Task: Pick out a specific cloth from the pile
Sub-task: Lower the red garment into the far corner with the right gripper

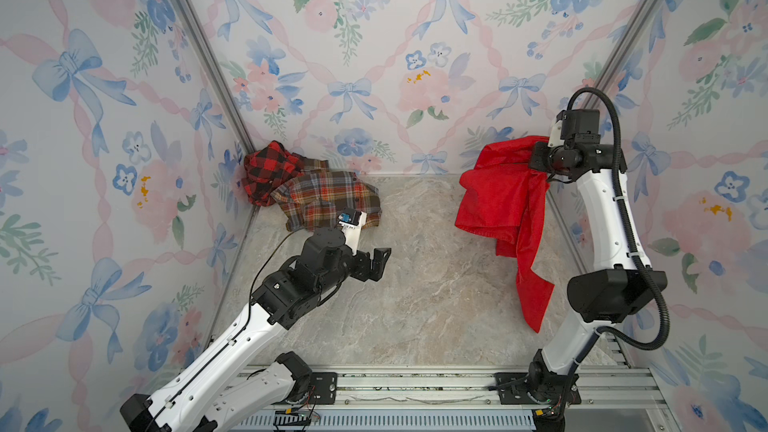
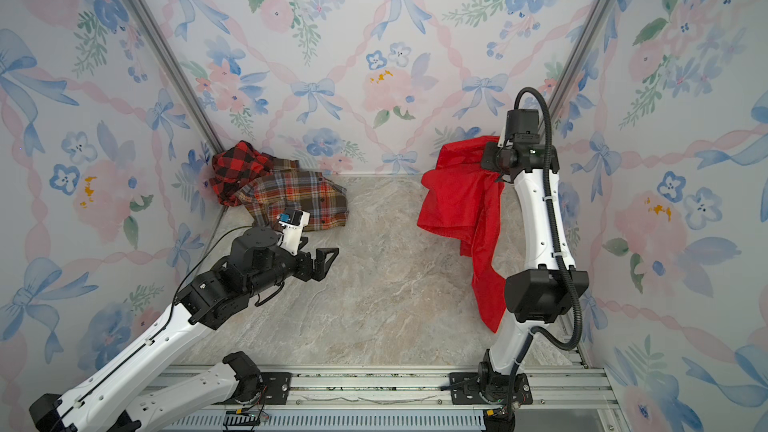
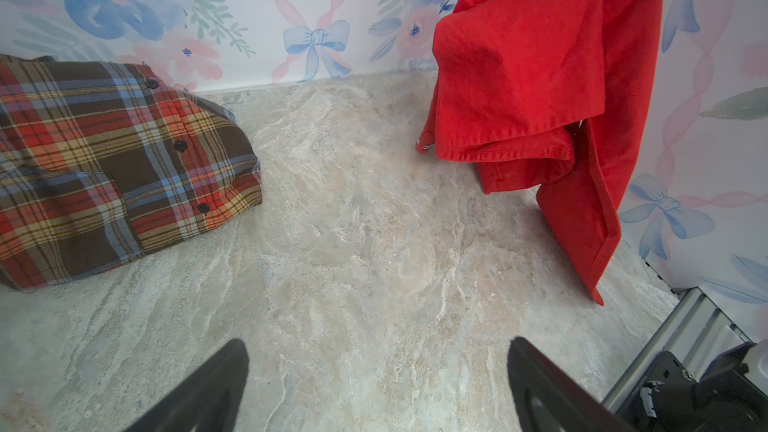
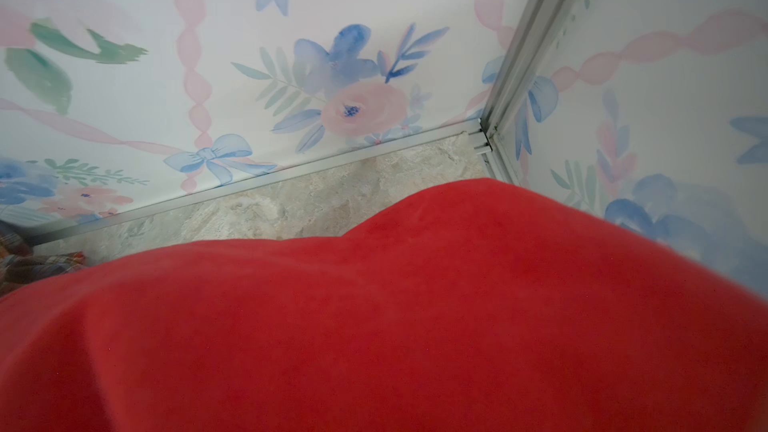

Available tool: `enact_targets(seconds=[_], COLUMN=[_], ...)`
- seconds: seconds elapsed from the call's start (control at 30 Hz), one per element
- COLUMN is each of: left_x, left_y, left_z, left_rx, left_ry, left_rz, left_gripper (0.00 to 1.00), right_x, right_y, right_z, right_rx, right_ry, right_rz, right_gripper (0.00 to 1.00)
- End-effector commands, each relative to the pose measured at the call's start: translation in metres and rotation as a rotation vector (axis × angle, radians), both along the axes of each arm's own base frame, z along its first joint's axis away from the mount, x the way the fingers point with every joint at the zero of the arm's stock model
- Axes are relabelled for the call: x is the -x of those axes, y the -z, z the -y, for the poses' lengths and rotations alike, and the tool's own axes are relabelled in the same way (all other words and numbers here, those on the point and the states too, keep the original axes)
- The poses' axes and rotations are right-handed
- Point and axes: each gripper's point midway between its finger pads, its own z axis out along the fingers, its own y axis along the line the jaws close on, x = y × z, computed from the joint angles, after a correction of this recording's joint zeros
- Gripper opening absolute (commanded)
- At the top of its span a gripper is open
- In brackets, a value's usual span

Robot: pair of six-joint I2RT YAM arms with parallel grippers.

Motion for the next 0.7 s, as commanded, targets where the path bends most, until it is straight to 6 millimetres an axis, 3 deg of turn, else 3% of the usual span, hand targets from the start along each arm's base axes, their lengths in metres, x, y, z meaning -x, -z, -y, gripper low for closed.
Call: enact_targets(seconds=[0.0, 0.1, 0.17, 0.37, 0.57, 0.67], left_x=[0.003, 0.005, 0.005, 0.013, 0.012, 0.013], left_y=[-0.003, -0.004, -0.003, 0.001, 0.002, 0.002], left_z=[-0.004, -0.004, -0.002, 0.023, 0.026, 0.025], left_rx=[0.026, 0.032, 0.028, 0.04, 0.035, 0.042], left_ry=[-0.006, 0.003, 0.015, 0.162, 0.153, 0.147], left_rz=[0.014, 0.017, 0.014, 0.008, 0.005, 0.001], left_gripper=[0.98, 0.98, 0.98, 0.98, 0.98, 0.98], right_x=[-0.011, -0.008, -0.008, -0.013, -0.014, -0.009], right_y=[0.036, 0.072, 0.094, 0.156, 0.221, 0.253], right_z=[0.038, 0.063, 0.067, 0.044, 0.017, 0.008], right_rx=[-0.055, -0.071, -0.057, 0.086, 0.276, 0.274], right_ry=[0.088, 0.127, 0.12, 0.079, 0.065, 0.063], right_rz=[-0.022, -0.067, -0.113, -0.292, -0.509, -0.577], right_gripper=[0.0, 0.0, 0.0, 0.0, 0.0, 0.0])
